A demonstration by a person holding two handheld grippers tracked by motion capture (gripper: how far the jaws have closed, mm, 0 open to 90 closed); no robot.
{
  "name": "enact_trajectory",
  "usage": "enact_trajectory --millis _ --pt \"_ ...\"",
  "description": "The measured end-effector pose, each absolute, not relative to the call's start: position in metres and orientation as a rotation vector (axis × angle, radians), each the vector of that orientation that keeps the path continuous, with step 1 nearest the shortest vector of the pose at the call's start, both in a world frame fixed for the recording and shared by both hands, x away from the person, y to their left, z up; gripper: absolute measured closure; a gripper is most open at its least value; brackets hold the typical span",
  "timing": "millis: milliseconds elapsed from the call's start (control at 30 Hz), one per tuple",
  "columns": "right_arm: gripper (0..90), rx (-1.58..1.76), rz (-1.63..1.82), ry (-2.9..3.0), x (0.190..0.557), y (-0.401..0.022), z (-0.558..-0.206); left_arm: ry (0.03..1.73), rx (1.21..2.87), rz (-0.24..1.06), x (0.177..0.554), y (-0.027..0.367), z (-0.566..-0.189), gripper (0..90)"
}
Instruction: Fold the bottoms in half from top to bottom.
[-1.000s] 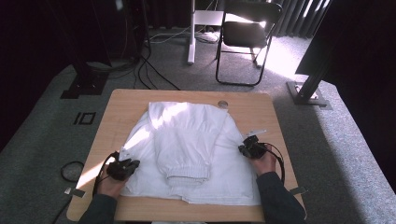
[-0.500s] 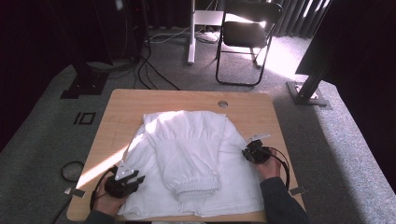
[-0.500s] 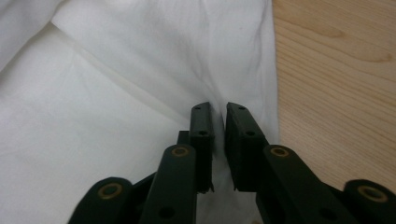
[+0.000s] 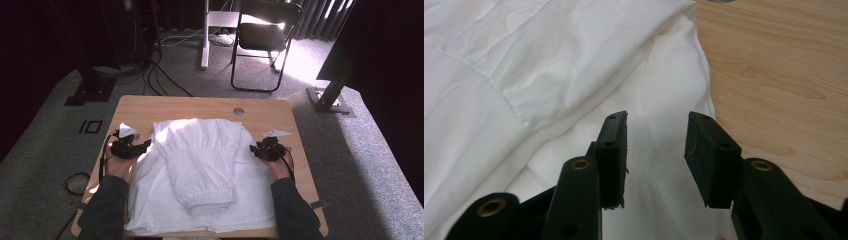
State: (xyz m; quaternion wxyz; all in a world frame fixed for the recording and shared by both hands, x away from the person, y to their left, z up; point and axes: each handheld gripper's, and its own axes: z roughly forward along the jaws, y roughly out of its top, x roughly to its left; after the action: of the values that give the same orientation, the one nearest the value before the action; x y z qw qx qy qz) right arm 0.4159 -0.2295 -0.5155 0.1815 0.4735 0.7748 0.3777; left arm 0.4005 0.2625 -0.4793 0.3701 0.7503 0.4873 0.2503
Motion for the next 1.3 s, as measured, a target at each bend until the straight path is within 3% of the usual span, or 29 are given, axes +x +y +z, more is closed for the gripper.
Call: enact_trajectory --millis 200,367,633,867,1033,1200,1300 --pt "53.5 1.256 0.896 2.156 0.413 -0.221 -0.496 1.290 1.927 0.602 0.434 0.253 -0.486 38.8" --pt "40.2 1.231 1.053 2.178 0.436 -0.216 -0.476 1.352 1.920 0.557 0.455 0.245 -0.501 35.6" --pt "22.3 1.348 1.158 2.174 0.481 -0.200 -0.498 1.425 1.908 0.522 0.478 0.230 -0.516 27.9" --pt "18.6 1.488 1.164 2.137 0.520 -0.186 -0.514 1.517 1.822 0.534 0.495 0.228 -0.517 25.2" --pt "17.8 1.546 1.061 2.152 0.537 -0.176 -0.527 1.597 1.851 0.518 0.501 0.234 -0.532 19.9" --pt "16.8 1.613 0.947 2.161 0.546 -0.173 -0.540 1.603 1.902 0.633 0.502 0.236 -0.534 16.9" --pt "17.0 1.629 0.926 2.156 0.549 -0.171 -0.544 1.629 1.907 0.572 0.504 0.239 -0.539 16.8"
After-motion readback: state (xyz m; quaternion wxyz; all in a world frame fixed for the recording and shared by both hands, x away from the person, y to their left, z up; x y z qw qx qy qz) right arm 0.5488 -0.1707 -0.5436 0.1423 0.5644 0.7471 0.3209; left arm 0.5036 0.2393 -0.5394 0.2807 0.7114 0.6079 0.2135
